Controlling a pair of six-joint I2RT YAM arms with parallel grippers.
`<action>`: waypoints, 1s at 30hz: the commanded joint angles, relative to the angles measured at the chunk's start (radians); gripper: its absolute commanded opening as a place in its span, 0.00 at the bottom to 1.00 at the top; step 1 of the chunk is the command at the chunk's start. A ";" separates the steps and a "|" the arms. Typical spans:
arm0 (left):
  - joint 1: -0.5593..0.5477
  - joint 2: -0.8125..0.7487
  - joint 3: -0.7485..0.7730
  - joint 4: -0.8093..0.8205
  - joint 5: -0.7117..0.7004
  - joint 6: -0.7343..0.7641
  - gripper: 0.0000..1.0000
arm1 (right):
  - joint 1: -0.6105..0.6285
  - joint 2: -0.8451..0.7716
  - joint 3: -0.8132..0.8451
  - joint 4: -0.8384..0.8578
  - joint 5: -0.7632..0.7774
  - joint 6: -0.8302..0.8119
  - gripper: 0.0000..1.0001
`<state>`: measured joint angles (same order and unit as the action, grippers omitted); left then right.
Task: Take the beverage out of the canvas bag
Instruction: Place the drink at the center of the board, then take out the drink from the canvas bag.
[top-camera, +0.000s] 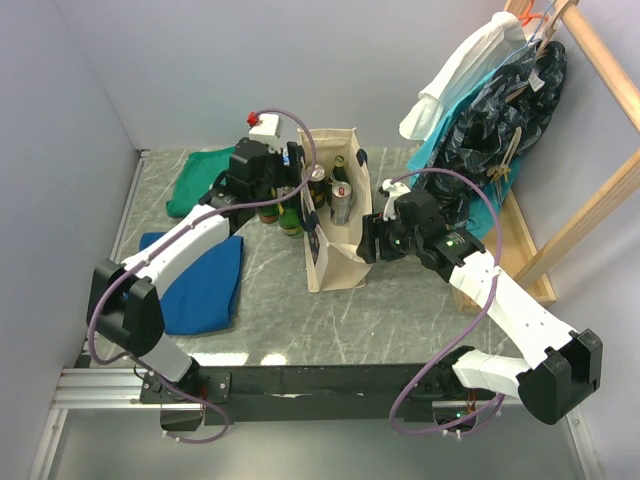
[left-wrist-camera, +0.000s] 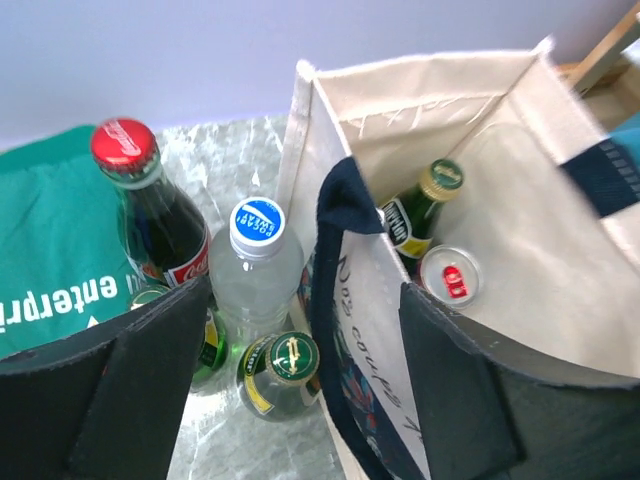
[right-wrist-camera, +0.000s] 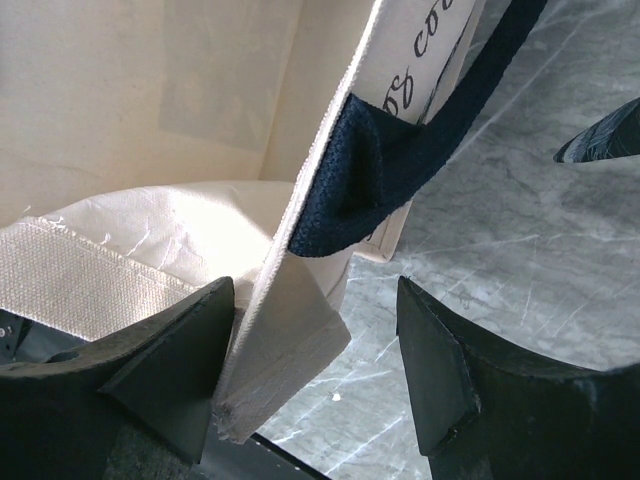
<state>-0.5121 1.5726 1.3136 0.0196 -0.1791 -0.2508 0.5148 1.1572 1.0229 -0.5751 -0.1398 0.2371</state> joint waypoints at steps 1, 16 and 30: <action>-0.005 -0.085 0.050 -0.003 0.044 -0.007 0.85 | 0.008 -0.007 0.012 -0.054 0.008 -0.019 0.72; -0.029 -0.039 0.256 -0.177 0.293 0.039 0.89 | 0.022 0.036 0.011 -0.049 -0.043 -0.041 0.74; -0.118 0.131 0.423 -0.308 0.352 0.130 0.88 | 0.025 0.045 0.000 -0.045 -0.040 -0.056 0.74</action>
<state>-0.6201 1.6733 1.6669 -0.2539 0.1371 -0.1585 0.5243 1.1824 1.0233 -0.5629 -0.1696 0.2131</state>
